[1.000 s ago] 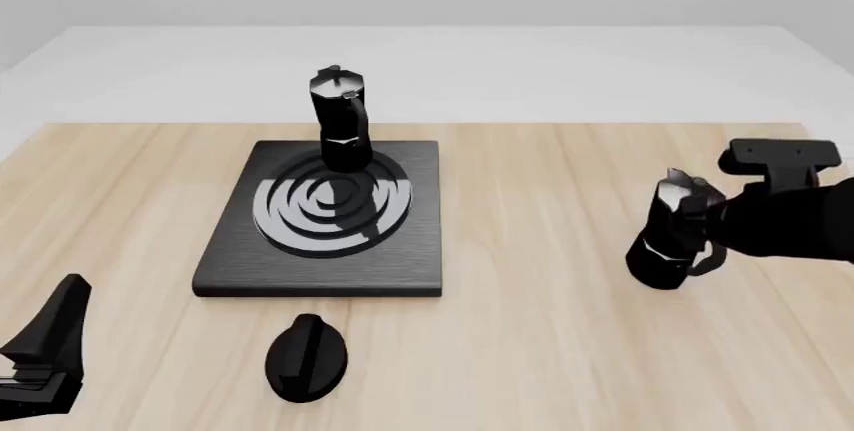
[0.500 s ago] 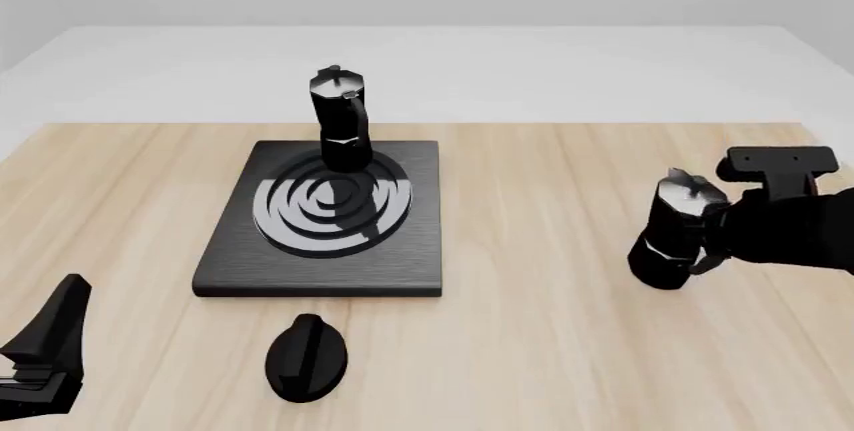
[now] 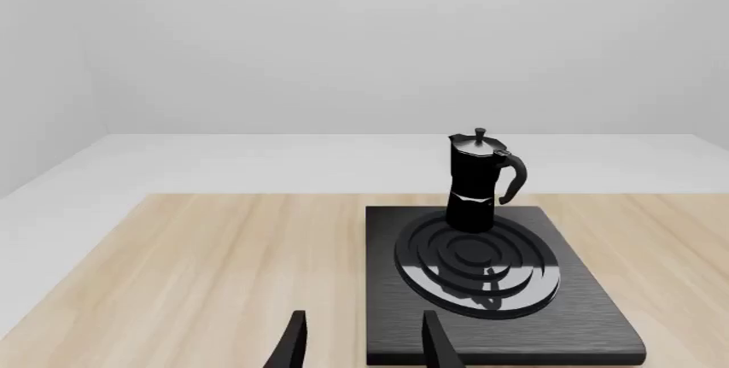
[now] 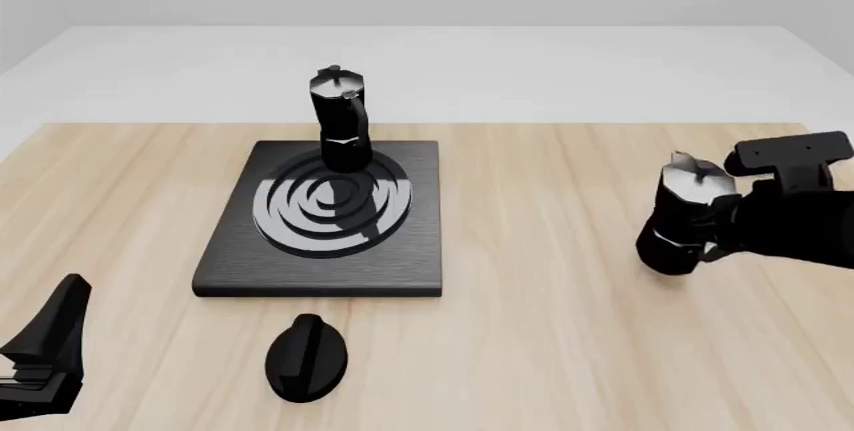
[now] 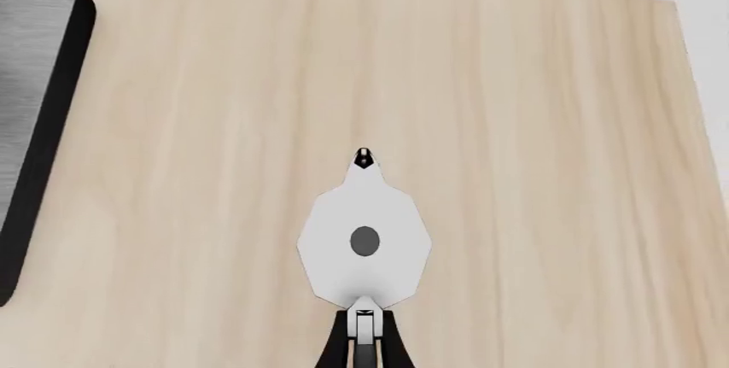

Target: Put both moka pots on the stove.

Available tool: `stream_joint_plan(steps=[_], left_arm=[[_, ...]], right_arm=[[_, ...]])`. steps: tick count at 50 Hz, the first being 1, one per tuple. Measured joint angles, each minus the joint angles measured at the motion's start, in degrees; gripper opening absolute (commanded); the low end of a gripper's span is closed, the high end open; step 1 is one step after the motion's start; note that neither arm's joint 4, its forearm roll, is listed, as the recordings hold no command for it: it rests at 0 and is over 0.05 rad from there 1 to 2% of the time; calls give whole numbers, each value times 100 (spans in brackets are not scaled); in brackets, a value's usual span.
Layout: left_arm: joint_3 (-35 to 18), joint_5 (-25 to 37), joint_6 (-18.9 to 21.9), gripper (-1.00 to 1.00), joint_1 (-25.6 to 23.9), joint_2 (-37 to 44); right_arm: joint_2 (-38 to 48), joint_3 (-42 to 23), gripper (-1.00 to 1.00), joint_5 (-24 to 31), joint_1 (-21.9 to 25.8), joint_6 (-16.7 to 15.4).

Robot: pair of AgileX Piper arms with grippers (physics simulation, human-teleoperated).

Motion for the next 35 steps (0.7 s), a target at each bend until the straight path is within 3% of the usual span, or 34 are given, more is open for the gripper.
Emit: stream_joint_plan(steps=[13,35], left_arm=[[0,0,0,100,0,0],[0,0,0,100,0,0]], right_arm=[[-98,-282,-100,135,405,-5],[351,-1063,-100,212,1799,206]])
